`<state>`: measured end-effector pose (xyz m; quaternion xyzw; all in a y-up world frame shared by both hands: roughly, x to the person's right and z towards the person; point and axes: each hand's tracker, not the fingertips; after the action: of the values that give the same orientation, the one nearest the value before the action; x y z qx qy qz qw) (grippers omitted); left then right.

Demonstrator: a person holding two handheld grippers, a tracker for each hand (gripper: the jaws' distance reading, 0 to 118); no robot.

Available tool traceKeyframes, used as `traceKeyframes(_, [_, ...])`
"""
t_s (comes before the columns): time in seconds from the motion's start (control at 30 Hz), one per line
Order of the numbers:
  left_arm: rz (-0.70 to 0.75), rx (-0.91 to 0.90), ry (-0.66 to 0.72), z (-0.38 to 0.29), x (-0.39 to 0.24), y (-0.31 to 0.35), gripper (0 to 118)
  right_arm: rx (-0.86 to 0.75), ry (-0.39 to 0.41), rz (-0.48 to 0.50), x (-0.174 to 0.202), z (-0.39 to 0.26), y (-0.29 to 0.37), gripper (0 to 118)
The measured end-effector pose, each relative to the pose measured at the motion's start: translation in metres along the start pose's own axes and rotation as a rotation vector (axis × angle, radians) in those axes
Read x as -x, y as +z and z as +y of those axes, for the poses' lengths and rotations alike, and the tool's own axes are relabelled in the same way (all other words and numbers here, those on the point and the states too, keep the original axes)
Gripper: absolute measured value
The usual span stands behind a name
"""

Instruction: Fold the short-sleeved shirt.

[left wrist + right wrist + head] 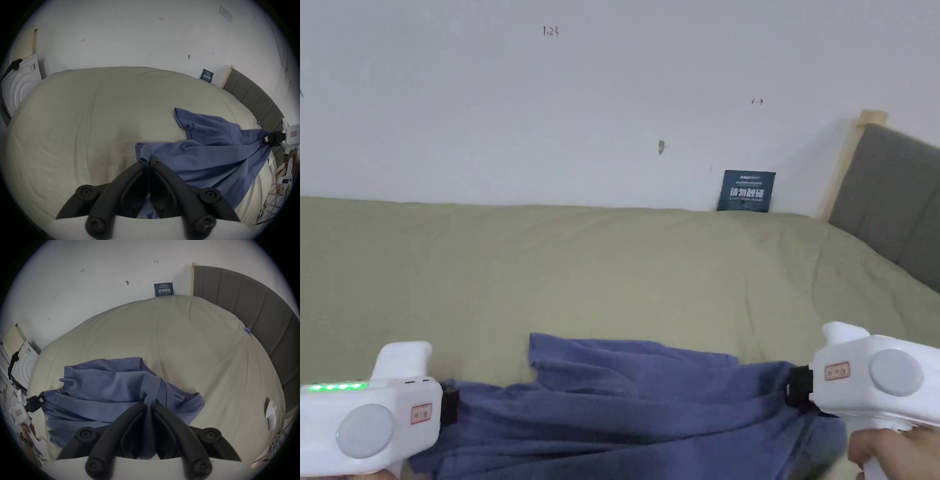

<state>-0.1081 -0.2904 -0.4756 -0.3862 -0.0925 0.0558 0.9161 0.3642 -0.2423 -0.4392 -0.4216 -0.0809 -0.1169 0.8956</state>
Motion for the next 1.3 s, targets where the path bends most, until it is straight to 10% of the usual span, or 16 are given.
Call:
traceKeyframes(0.43, [-0.081, -0.192, 0.055, 0.06, 0.015, 0.077, 1, -0.166, 0.234, 0.092, 0.07, 0.055, 0.041, 4])
traceKeyframes(1.3, [0.164, -0.581, -0.129, 0.26, 0.059, 0.177, 1, -0.528, 0.269, 0.183, 0.226, 0.204, 0.044, 4])
